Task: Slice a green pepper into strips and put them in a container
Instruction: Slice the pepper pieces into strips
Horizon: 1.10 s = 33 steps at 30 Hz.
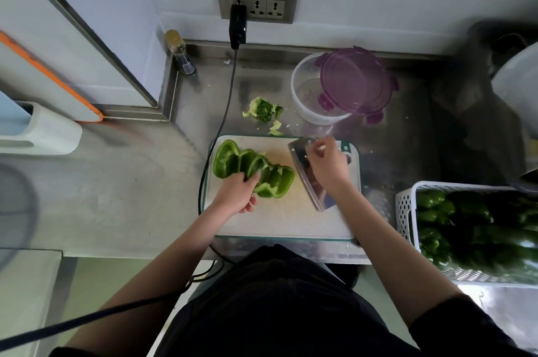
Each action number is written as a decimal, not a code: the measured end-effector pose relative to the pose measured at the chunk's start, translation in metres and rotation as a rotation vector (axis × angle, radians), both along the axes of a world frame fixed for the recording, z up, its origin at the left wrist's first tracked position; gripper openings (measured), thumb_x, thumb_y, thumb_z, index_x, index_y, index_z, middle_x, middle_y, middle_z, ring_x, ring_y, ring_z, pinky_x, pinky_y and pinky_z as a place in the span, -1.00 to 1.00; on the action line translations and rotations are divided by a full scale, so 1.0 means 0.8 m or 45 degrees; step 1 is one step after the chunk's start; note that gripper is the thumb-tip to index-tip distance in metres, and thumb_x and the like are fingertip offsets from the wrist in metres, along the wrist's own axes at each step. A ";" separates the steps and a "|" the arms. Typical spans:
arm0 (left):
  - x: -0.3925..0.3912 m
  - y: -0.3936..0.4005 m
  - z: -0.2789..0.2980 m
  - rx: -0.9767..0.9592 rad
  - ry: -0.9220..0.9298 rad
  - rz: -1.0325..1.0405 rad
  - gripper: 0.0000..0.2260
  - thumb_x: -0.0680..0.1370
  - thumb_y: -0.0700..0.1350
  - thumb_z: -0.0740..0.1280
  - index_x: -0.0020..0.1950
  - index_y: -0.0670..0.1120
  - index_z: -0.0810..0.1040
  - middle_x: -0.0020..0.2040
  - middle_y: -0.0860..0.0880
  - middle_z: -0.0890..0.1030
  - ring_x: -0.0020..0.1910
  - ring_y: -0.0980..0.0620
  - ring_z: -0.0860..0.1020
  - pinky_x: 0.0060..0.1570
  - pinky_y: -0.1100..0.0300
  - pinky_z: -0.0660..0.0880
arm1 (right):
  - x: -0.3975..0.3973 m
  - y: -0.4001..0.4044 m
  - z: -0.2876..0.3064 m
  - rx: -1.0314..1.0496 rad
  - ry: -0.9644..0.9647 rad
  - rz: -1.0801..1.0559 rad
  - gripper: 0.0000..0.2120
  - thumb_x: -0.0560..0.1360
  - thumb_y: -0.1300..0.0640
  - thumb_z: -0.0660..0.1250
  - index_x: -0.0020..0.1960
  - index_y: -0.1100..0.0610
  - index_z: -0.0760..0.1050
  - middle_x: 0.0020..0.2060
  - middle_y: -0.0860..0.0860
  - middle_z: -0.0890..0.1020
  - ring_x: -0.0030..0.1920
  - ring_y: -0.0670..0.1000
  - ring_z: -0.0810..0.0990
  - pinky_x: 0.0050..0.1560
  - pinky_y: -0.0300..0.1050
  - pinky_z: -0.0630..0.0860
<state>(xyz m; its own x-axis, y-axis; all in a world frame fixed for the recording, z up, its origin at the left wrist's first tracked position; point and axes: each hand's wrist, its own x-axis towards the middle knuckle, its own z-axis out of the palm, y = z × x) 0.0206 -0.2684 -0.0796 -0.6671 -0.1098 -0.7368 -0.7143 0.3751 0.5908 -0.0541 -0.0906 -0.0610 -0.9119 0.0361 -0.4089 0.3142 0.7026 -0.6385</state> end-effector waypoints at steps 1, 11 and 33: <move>0.001 -0.004 -0.002 -0.015 0.017 0.005 -0.63 0.62 0.11 0.10 -0.01 -0.18 0.46 -0.35 -0.09 0.56 -0.50 0.05 0.49 -0.53 0.28 0.40 | 0.003 0.011 -0.005 0.154 0.016 0.002 -0.78 0.57 0.08 0.23 0.15 0.16 0.35 0.05 0.13 0.53 0.01 0.13 0.51 -0.06 -0.02 0.46; 0.010 0.031 -0.014 0.082 -0.057 -0.061 -0.72 0.65 0.05 0.03 0.13 -0.15 0.31 -0.29 -0.13 0.57 -0.46 0.00 0.54 -0.50 0.21 0.45 | 0.058 0.075 -0.061 0.384 -0.324 0.115 -0.38 0.38 0.00 0.48 0.21 0.26 0.23 0.18 0.24 0.45 0.22 0.26 0.42 0.11 0.08 0.40; 0.024 0.013 -0.004 -0.949 0.877 -0.656 -0.46 0.48 0.36 0.08 -0.37 -0.09 0.39 -0.50 0.05 0.34 -0.54 0.05 0.34 -0.55 0.31 0.17 | 0.111 0.055 0.009 0.246 0.044 -0.044 -0.77 0.61 -0.01 0.12 -0.15 0.10 0.30 -0.38 0.11 0.51 -0.34 0.20 0.51 -0.36 -0.01 0.46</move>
